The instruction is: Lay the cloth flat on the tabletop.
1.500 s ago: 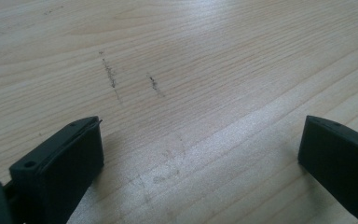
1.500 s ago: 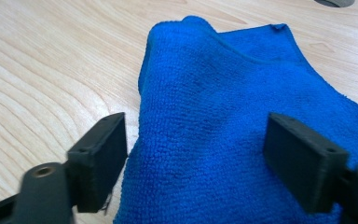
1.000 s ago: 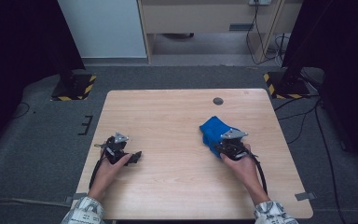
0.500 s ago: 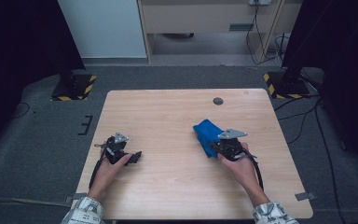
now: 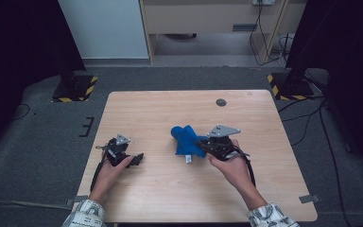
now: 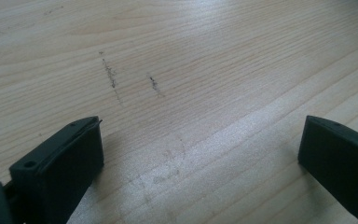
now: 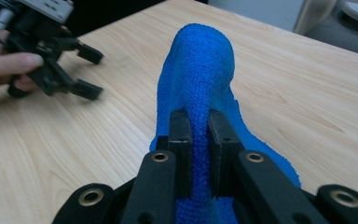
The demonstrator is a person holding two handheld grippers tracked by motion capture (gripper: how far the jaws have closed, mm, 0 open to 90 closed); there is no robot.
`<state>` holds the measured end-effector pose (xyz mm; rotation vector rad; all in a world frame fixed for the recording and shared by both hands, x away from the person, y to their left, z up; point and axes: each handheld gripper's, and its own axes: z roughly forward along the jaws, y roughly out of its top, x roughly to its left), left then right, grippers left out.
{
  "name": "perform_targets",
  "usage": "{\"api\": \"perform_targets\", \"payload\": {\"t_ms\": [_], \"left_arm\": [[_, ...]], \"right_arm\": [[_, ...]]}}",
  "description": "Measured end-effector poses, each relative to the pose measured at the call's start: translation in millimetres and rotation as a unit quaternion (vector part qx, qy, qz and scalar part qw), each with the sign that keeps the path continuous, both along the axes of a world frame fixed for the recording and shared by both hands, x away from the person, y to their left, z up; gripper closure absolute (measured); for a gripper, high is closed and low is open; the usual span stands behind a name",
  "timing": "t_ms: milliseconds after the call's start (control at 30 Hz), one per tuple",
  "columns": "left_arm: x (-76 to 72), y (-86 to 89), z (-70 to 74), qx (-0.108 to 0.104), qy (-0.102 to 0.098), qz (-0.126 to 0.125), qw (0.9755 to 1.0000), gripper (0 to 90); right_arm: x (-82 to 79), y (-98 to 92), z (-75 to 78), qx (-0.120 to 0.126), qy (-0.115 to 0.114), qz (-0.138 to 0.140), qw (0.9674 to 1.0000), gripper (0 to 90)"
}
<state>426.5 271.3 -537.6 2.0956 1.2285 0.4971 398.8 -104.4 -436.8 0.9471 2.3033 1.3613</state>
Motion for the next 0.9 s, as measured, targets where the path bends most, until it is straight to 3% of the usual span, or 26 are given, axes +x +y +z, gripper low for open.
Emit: {"api": "perform_targets", "payload": {"t_ms": [167, 267, 300, 333, 367, 467, 567, 633, 767, 800, 833, 867, 900], "left_arm": [[0.0, 0.1, 0.1, 0.001, 0.0, 0.0, 1.0, 0.0], [-0.1, 0.0, 0.0, 0.001, 0.0, 0.0, 1.0, 0.0], [-0.1, 0.0, 0.0, 0.001, 0.0, 0.0, 1.0, 0.0], [-0.1, 0.0, 0.1, 0.001, 0.0, 0.0, 1.0, 0.0], [-0.1, 0.0, 0.1, 0.001, 0.0, 0.0, 1.0, 0.0], [-0.5, -0.2, 0.1, 0.001, -0.001, -0.001, 1.0, 0.0], [-2.7, -1.0, 0.5, 0.0, -0.003, -0.003, 1.0, 1.0], [-5.0, -1.8, 1.5, 0.0, -0.004, -0.003, 1.0, 3.9], [-12.1, -5.2, 6.0, -0.001, -0.008, -0.01, 0.9999, 7.9], [-12.1, -5.2, 6.0, -0.001, -0.008, -0.01, 0.9999, 8.6], [-16.1, -6.7, 9.4, -0.007, -0.014, -0.009, 0.9998, 9.4], [-16.1, -6.7, 9.4, -0.007, -0.014, -0.009, 0.9998, 9.7], [-20.2, -8.1, 12.6, -0.015, -0.02, -0.007, 0.9997, 10.5]], "right_arm": [[-2.1, 14.7, 6.0, 0.008, 0.003, 0.011, 0.9999, 81.9], [1.6, 34.0, -12.5, -0.014, 0.017, 0.018, 0.9996, 81.4], [1.6, 34.0, -12.5, -0.014, 0.017, 0.018, 0.9996, 81.4], [5.6, 44.6, -29.3, -0.033, 0.028, 0.02, 0.9989, 81.2], [5.6, 44.6, -29.3, -0.033, 0.028, 0.02, 0.9989, 81.2], [11.8, 60.8, -57.2, -0.059, 0.046, 0.02, 0.997, 79.9], [16.2, 65.7, -68.3, -0.069, 0.055, 0.018, 0.9959, 77.4], [17.2, 66.4, -70.4, -0.073, 0.056, 0.017, 0.9956, 73.2], [15.8, 62.6, -63.7, -0.066, 0.056, 0.013, 0.9962, 55.4], [15.8, 62.6, -63.7, -0.066, 0.056, 0.013, 0.9962, 55.4], [13.3, 59.2, -57.5, -0.067, 0.045, 0.006, 0.9967, 45.4], [13.3, 59.2, -57.5, -0.067, 0.045, 0.006, 0.9967, 45.4], [10.4, 55.2, -51.1, -0.065, 0.034, 0.004, 0.9973, 38.0]]}}
